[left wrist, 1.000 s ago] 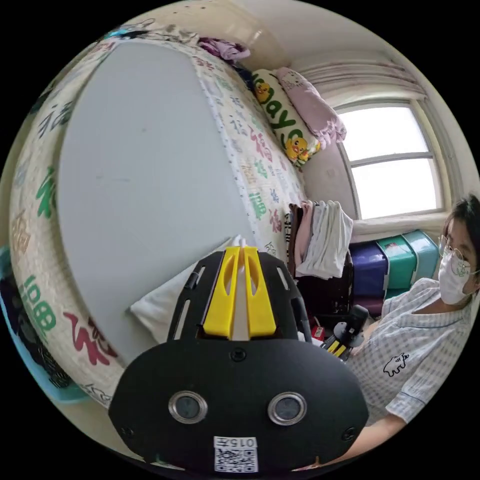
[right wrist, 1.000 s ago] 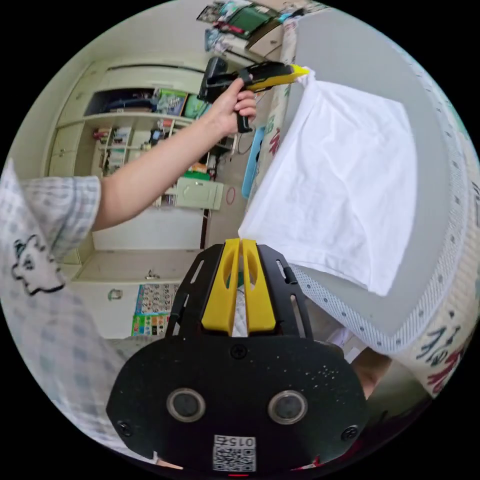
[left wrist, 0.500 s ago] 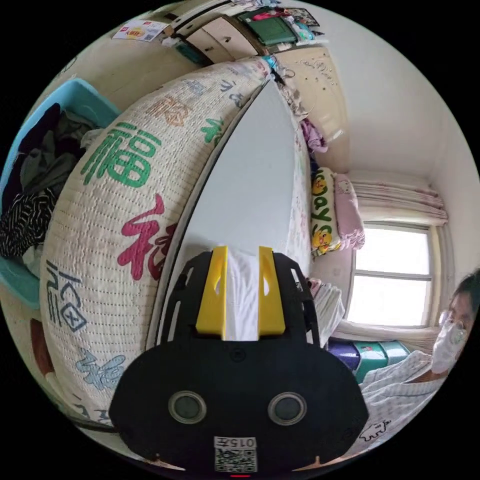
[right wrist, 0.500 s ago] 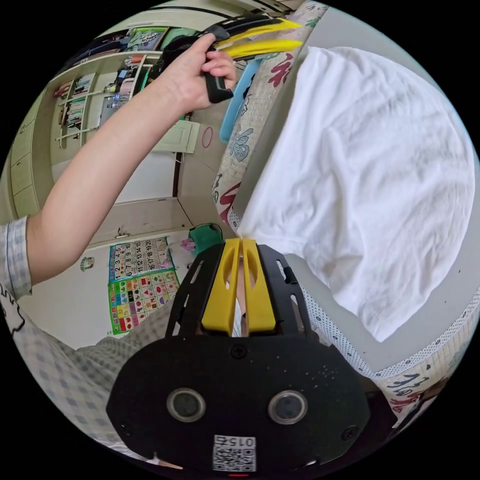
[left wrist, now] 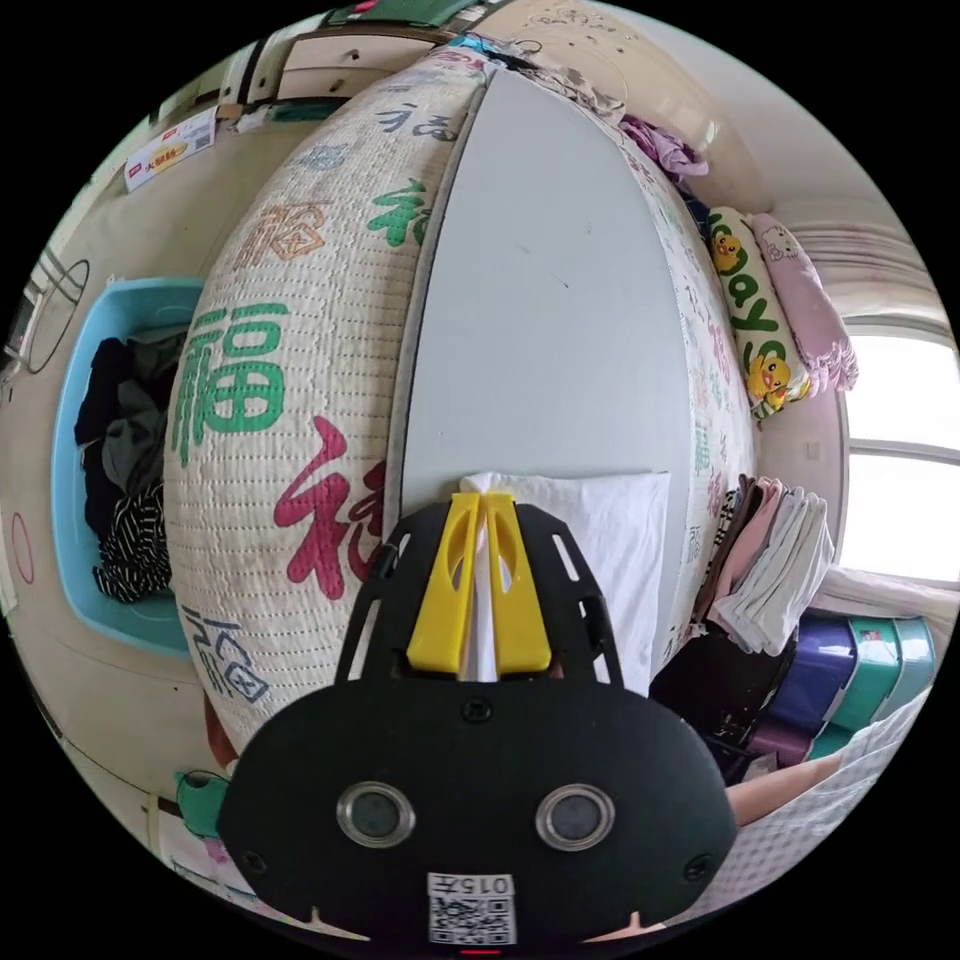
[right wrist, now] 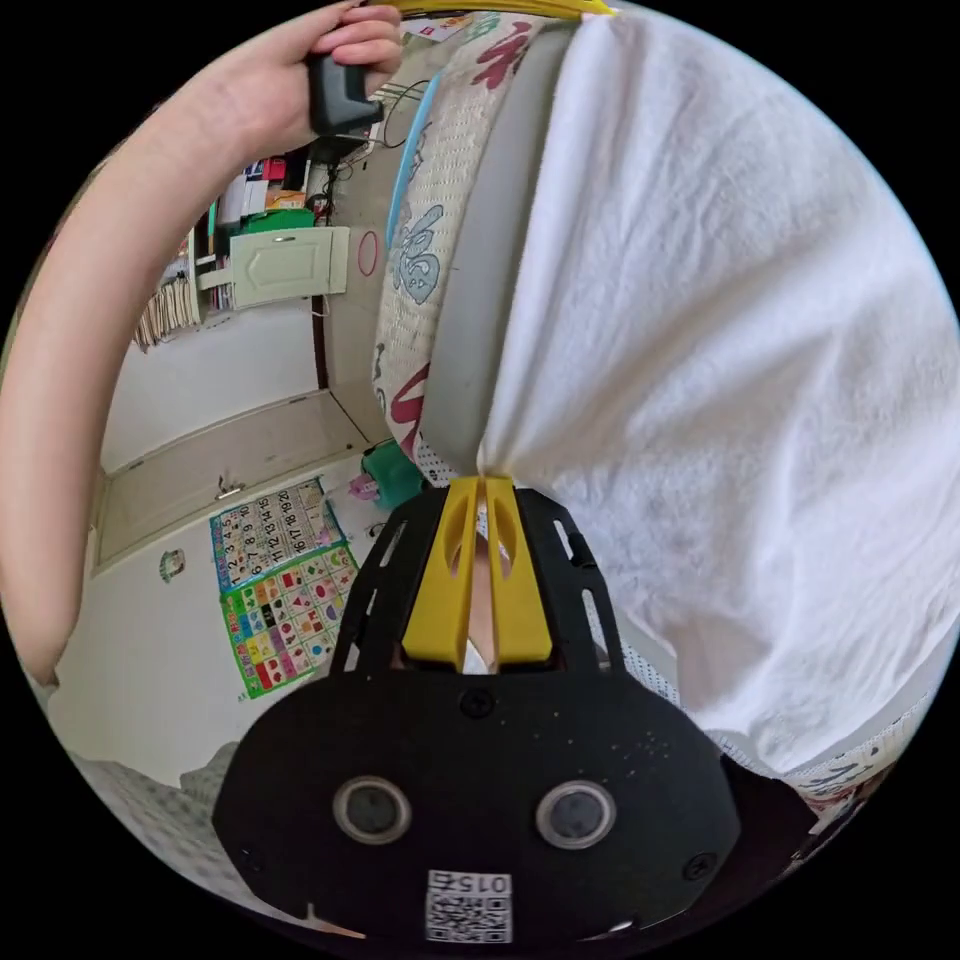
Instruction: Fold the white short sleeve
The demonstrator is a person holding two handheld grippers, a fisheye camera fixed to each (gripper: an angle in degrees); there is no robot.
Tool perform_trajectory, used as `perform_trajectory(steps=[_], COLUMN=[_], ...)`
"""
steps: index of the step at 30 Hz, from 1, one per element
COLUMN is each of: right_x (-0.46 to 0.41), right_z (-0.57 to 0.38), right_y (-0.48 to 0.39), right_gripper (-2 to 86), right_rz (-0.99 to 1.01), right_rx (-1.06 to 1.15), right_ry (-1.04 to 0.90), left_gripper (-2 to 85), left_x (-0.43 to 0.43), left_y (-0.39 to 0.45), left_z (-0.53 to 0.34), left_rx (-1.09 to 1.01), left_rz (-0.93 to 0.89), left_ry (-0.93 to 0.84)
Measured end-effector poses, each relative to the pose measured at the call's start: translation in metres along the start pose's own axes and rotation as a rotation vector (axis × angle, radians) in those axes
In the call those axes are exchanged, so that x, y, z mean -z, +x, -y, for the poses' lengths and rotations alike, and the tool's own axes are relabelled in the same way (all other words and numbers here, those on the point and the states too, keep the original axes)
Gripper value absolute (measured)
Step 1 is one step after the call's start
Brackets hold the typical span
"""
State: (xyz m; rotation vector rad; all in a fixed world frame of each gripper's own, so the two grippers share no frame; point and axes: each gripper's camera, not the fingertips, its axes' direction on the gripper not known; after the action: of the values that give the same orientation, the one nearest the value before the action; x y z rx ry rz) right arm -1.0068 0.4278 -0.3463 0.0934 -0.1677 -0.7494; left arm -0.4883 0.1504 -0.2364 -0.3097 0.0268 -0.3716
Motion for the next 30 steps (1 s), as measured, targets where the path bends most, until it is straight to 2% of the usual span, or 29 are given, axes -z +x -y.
perform_trajectory(steps=[4, 7, 9, 11, 12, 14, 17, 19, 23, 30], right_x=[0.024, 0.062, 0.091, 0.118, 0.121, 0.117, 0.101, 0.091, 0.079, 0.077], right_z=[-0.015, -0.052, -0.074, -0.092, -0.093, -0.089, -0.073, -0.062, -0.049, -0.056], right_y=[-0.041, -0.057, -0.054, -0.04, -0.037, -0.027, -0.02, -0.015, 0.007, 0.054], right_gripper=[5.0, 5.1, 5.2, 5.9, 6.2, 7.8, 9.4, 8.5, 1.1, -0.7], right_rz=[0.019, -0.006, -0.105, -0.33, -0.38, -0.546, -0.667, -0.706, -0.753, -0.798], right_rx=[0.128, 0.215, 0.227, 0.212, 0.215, 0.25, 0.309, 0.322, 0.298, 0.277], right_ry=[-0.008, 0.07, 0.154, 0.222, 0.221, 0.142, 0.062, 0.03, -0.037, -0.054], left_gripper=[-0.3, -0.3, -0.4, -0.4, -0.4, -0.4, -0.4, -0.4, -0.6, -0.7], left_x=[0.012, 0.029, 0.034, 0.032, 0.027, 0.018, 0.002, -0.006, -0.019, -0.018], left_y=[-0.009, -0.01, -0.004, 0.001, 0.004, 0.007, 0.01, 0.01, 0.009, 0.02], left_z=[-0.012, -0.04, -0.073, -0.101, -0.119, -0.142, -0.167, -0.173, -0.177, -0.177], left_rx=[0.052, 0.074, 0.068, 0.071, 0.08, 0.103, 0.143, 0.15, 0.142, 0.084], left_rz=[0.002, 0.0, -0.038, -0.052, -0.059, -0.071, -0.08, -0.071, 0.024, 0.089], left_ry=[0.017, 0.038, 0.009, -0.044, -0.088, -0.145, -0.208, -0.228, -0.292, -0.33])
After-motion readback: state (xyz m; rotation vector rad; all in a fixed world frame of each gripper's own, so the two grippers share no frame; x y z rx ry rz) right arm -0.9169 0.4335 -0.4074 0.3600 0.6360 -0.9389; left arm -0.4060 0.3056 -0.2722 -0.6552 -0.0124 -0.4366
